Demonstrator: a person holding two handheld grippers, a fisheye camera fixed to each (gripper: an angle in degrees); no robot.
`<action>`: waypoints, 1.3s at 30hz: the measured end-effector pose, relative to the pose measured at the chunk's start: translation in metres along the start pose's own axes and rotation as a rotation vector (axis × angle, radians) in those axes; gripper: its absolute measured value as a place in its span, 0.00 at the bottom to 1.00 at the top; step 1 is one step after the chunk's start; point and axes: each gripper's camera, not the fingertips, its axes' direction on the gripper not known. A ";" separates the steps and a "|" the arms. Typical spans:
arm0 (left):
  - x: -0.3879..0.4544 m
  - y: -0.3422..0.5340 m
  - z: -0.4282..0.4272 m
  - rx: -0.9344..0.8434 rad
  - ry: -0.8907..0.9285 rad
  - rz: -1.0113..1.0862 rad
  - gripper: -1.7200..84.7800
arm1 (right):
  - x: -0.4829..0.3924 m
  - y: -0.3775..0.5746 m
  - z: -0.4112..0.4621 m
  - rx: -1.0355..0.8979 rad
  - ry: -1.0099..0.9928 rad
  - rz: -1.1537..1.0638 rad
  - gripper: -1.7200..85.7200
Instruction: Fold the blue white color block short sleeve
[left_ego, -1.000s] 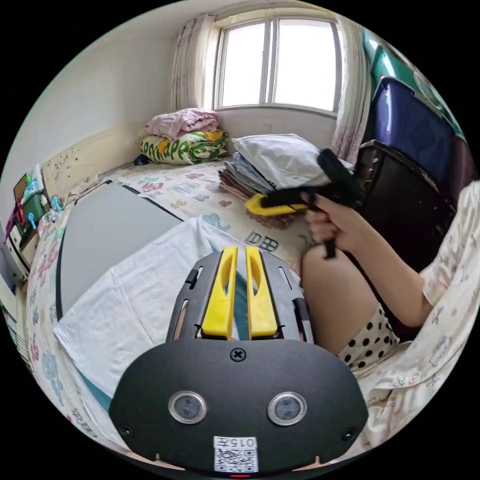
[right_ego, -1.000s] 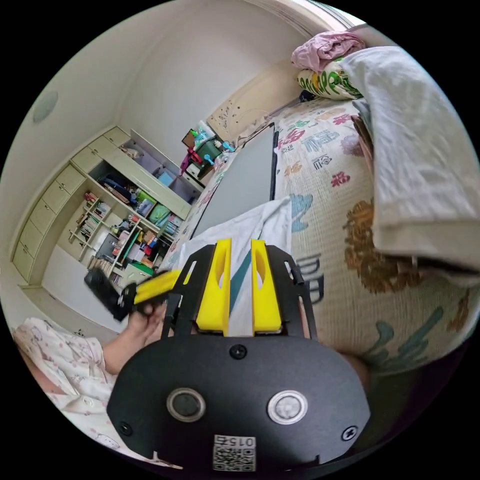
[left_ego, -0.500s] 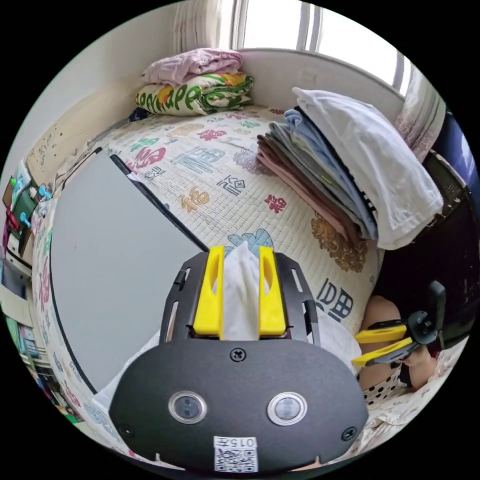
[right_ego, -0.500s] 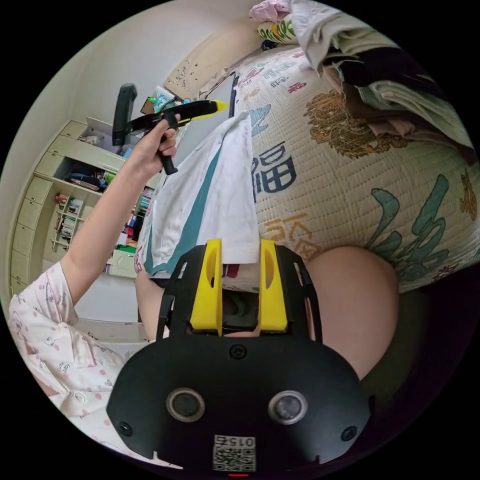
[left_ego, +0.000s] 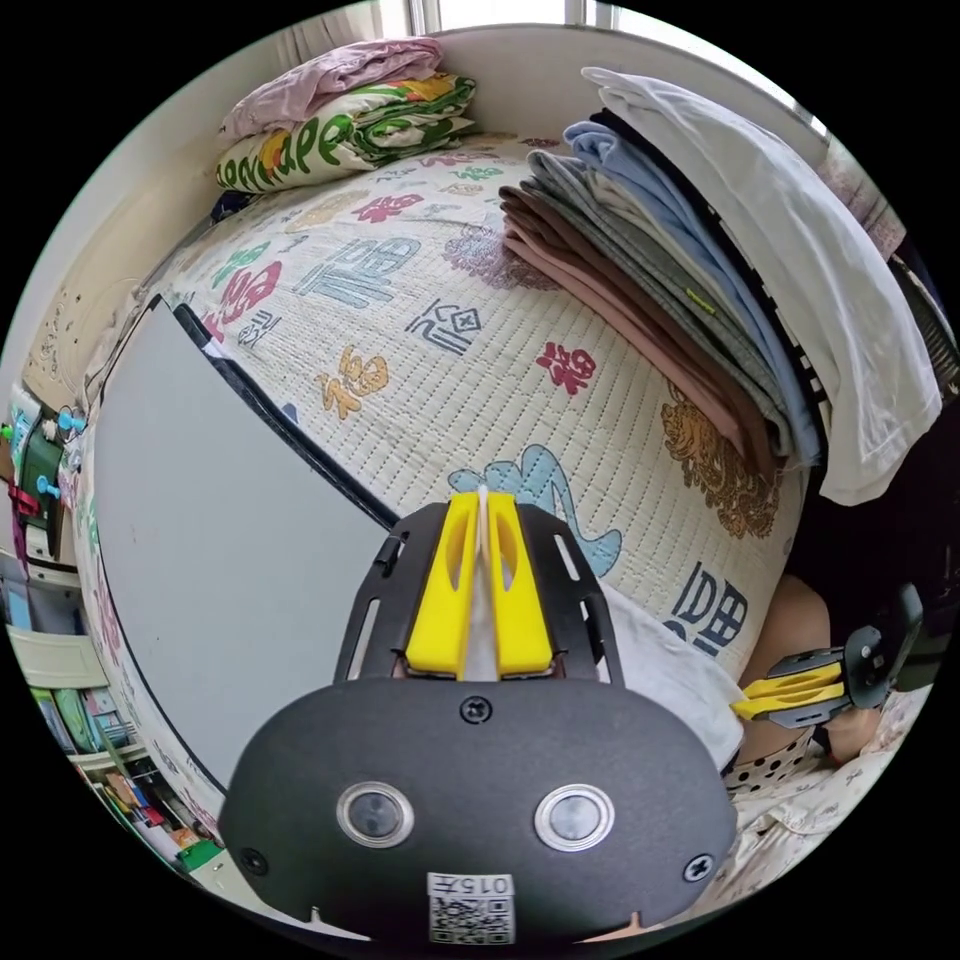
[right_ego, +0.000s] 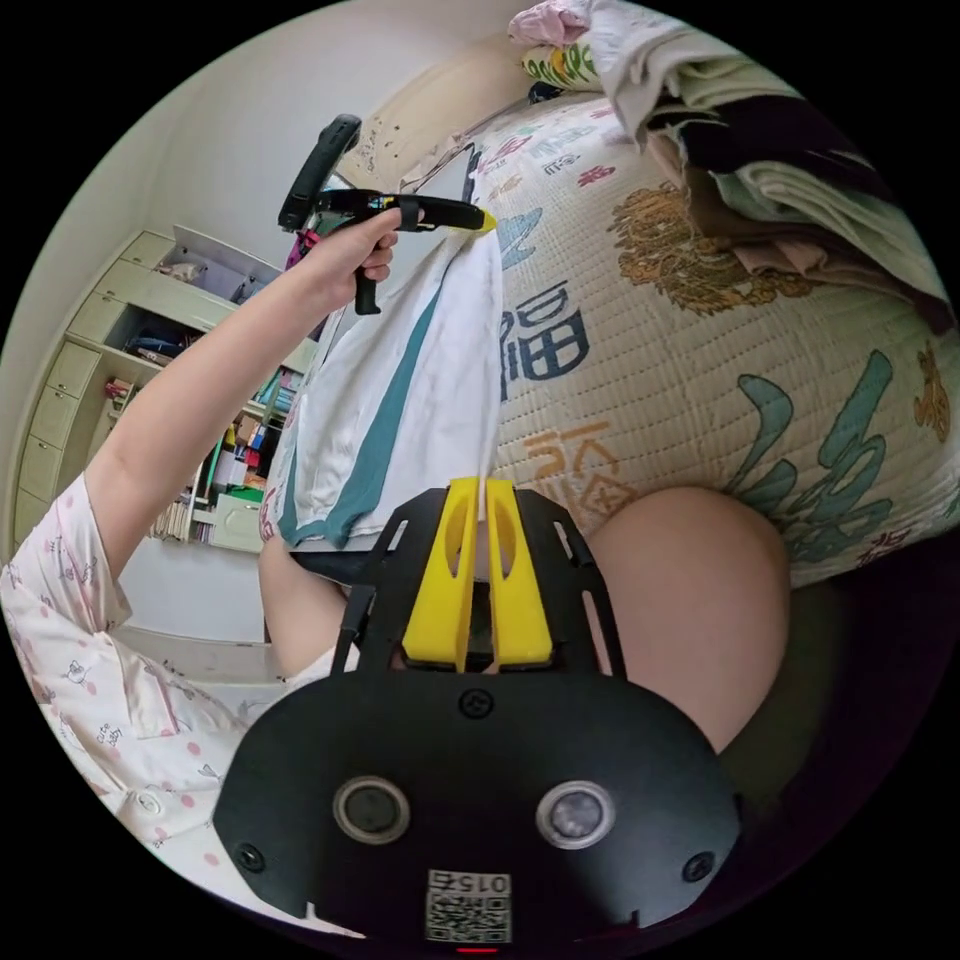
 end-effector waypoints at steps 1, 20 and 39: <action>-0.001 0.006 0.002 0.019 0.002 -0.006 0.02 | 0.006 0.008 -0.001 0.033 -0.002 0.011 0.03; -0.125 0.401 -0.061 0.680 0.319 -0.127 0.02 | -0.113 0.147 -0.037 0.284 -0.093 -0.621 0.02; -0.218 0.871 0.313 0.510 0.295 -0.699 0.12 | -0.168 0.184 0.355 -0.379 -0.167 -0.670 0.02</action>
